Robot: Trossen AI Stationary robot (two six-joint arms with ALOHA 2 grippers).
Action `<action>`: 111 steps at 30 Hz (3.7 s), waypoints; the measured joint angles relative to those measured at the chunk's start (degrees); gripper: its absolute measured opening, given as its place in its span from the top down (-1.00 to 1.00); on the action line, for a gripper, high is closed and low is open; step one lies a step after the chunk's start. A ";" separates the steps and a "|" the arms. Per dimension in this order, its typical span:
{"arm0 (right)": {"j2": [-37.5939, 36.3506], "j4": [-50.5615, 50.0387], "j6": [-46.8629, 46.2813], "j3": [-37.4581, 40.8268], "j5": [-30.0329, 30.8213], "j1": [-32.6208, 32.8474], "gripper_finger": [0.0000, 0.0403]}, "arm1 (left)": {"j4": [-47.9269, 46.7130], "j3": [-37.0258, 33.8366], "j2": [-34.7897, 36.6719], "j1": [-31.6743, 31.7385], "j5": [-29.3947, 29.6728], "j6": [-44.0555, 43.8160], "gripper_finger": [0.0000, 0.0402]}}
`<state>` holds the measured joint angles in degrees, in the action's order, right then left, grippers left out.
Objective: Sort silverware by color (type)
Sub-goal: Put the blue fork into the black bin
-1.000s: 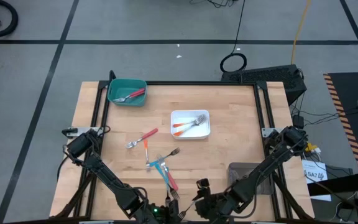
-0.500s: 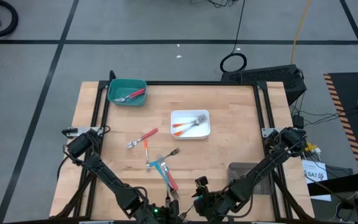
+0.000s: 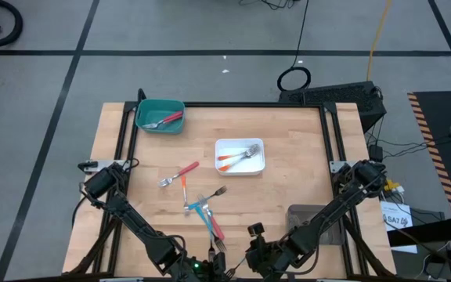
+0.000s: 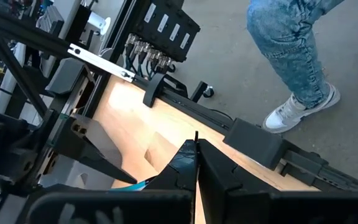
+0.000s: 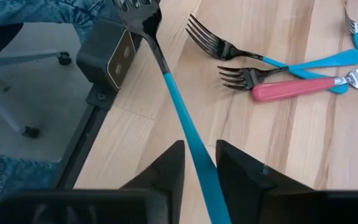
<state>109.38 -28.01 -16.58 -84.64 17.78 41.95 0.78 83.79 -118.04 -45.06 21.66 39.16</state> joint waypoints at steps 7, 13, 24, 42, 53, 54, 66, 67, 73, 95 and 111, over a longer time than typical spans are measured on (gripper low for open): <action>0.00 0.16 0.12 0.00 -0.03 -0.12 0.61 | 0.24 0.00 0.00 0.02 -0.27 0.02 0.98; -0.02 0.79 -1.27 0.00 -0.04 -0.33 0.53 | 0.87 0.00 0.00 0.02 -0.46 -0.06 0.98; -0.02 0.81 -0.72 0.00 -1.02 -0.49 0.62 | 0.92 0.00 0.00 0.35 -0.67 -0.63 0.98; -0.07 0.81 1.89 0.00 -2.60 -0.84 0.89 | 1.07 0.00 0.02 0.50 2.06 -2.40 0.76; -0.07 -0.11 2.10 0.00 -2.78 -0.72 0.97 | 1.00 0.00 0.02 0.50 7.38 -5.19 0.31; -0.07 -0.40 1.82 0.00 -2.80 -0.68 0.98 | 1.06 0.00 0.02 0.43 7.79 -5.91 0.29; -0.86 -10.64 -8.15 -0.57 -2.48 -0.29 1.00 | 0.62 1.27 0.02 -1.94 19.35 -9.67 0.23; -0.98 -13.42 -10.20 -1.28 -1.60 -0.02 1.00 | -0.62 2.40 0.02 -2.36 20.58 -9.80 0.23; -1.03 -27.64 -18.55 -7.20 0.17 2.59 1.00 | -14.22 13.04 0.02 -3.98 21.11 -19.35 0.23; -2.40 -61.99 -34.07 -21.18 -1.18 16.67 1.00 | -29.24 22.12 -1.84 -1.56 6.80 -35.22 0.23; -15.92 -62.11 -42.19 -1.67 0.07 21.94 1.00 | -27.55 22.10 -2.67 0.47 3.62 -33.66 0.23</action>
<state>93.47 -90.12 -58.77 -86.32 17.85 63.90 -26.77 105.89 -120.70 -44.59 25.28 5.50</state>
